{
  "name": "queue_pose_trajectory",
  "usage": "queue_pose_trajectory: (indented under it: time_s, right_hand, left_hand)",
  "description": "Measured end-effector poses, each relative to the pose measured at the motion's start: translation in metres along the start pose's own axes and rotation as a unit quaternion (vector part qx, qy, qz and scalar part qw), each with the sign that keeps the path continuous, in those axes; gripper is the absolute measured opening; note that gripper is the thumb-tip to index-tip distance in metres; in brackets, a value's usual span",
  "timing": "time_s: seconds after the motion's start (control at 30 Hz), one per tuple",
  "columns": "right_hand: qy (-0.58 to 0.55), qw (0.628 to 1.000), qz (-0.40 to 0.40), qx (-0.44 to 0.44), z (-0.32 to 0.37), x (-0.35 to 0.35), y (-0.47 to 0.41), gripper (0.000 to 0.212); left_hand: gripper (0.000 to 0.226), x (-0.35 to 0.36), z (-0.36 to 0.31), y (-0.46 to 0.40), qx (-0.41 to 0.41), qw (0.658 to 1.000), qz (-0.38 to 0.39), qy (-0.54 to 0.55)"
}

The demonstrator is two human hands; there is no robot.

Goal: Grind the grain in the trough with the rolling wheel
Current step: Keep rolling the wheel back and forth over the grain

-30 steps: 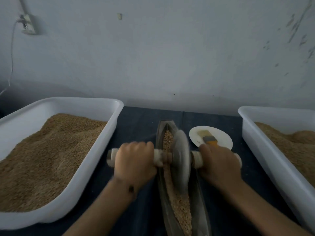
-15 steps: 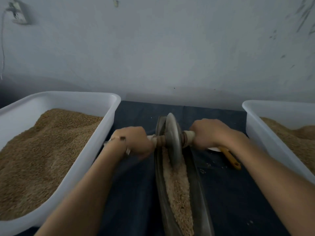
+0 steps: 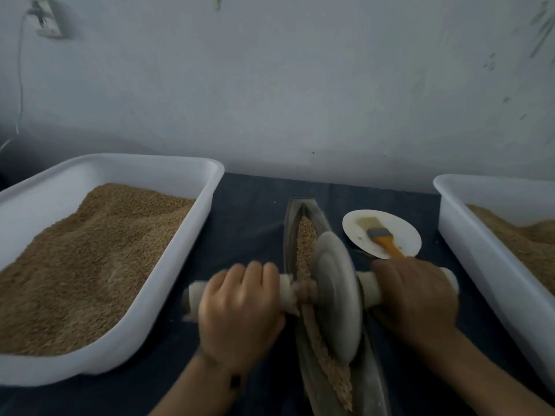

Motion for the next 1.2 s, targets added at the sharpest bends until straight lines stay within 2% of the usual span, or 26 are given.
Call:
queue_pose_trajectory:
  time_s: [0.07, 0.1, 0.2, 0.23, 0.3, 0.37, 0.47, 0.53, 0.6, 0.7, 0.8, 0.9, 0.97, 1.07, 1.1, 1.13, 1.2]
  right_hand:
    - [0.015, 0.998, -0.047, -0.035, 0.008, -0.015, 0.019, 0.026]
    - [0.027, 0.997, -0.053, -0.044, 0.010, -0.020, 0.022, 0.028]
    - [0.025, 0.998, -0.035, -0.044, 0.012, -0.017, 0.008, 0.037]
    - [0.018, 0.999, -0.011, -0.034, 0.010, -0.011, -0.001, 0.036]
    - [0.028, 0.996, 0.081, 0.010, -0.002, 0.008, -0.026, 0.031]
    - [0.063, 0.971, 0.218, 0.071, -0.021, 0.034, -0.049, 0.022]
    - [-0.002, 0.931, 0.352, 0.095, -0.044, 0.067, -0.074, 0.011]
    - [-0.046, 0.903, 0.408, 0.123, -0.050, 0.077, -0.083, 0.015]
    - [-0.065, 0.897, 0.411, 0.148, -0.053, 0.079, -0.080, 0.016]
    - [-0.026, 0.931, 0.332, 0.153, -0.043, 0.063, -0.057, 0.009]
    - [0.027, 0.965, 0.223, 0.133, -0.021, 0.032, -0.026, 0.019]
    - [0.041, 0.998, 0.010, 0.050, 0.003, -0.004, 0.008, 0.026]
    - [0.035, 0.996, -0.076, 0.004, 0.013, -0.019, 0.029, 0.016]
    - [0.039, 0.996, -0.076, -0.004, 0.014, -0.020, 0.033, 0.009]
    - [0.039, 0.998, -0.056, 0.007, 0.012, -0.017, 0.027, 0.011]
    - [0.038, 0.999, -0.024, 0.019, 0.009, -0.013, 0.019, 0.023]
    - [0.035, 0.996, 0.063, 0.048, 0.001, -0.002, -0.003, 0.034]
  left_hand:
    - [0.013, -0.009, -0.004, 0.026, 0.010, 0.995, -0.095, -0.010]
    - [0.016, -0.009, -0.004, 0.033, 0.010, 0.993, -0.117, -0.014]
    - [0.020, -0.007, -0.002, 0.027, 0.011, 0.993, -0.117, -0.015]
    - [0.017, -0.004, 0.000, 0.018, 0.006, 0.996, -0.089, -0.002]
    - [0.020, 0.010, 0.008, -0.012, -0.019, 0.999, 0.033, -0.019]
    - [0.029, 0.029, 0.021, -0.046, -0.041, 0.989, 0.137, -0.039]
    - [0.028, 0.051, 0.037, -0.096, -0.061, 0.964, 0.260, 0.008]
    - [0.017, 0.059, 0.040, -0.111, -0.085, 0.932, 0.352, 0.024]
    - [0.016, 0.060, 0.038, -0.115, -0.085, 0.924, 0.372, 0.015]
    - [0.027, 0.046, 0.025, -0.105, -0.045, 0.964, 0.259, -0.041]
    - [0.026, 0.023, 0.012, -0.059, -0.020, 0.992, 0.113, -0.055]
    - [0.018, -0.003, -0.003, 0.001, 0.012, 0.999, -0.047, -0.015]
    - [0.014, -0.011, -0.010, 0.025, 0.025, 0.993, -0.105, -0.041]
    - [0.013, -0.014, -0.011, 0.021, 0.046, 0.988, -0.137, -0.059]
    - [0.015, -0.011, -0.010, 0.014, 0.053, 0.987, -0.142, -0.056]
    - [0.016, -0.007, -0.008, 0.005, 0.058, 0.987, -0.144, -0.047]
    - [0.021, 0.007, 0.001, -0.014, 0.058, 0.991, -0.118, -0.007]
Point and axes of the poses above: each hand's wrist, its own y-axis away from the middle knuckle, its own x-axis out of the palm, z = x × y, the point moved 5 cm from there along -y, towards the middle knuckle, and after that the axes turned 1 degree about -y, right-handed, at the moved point
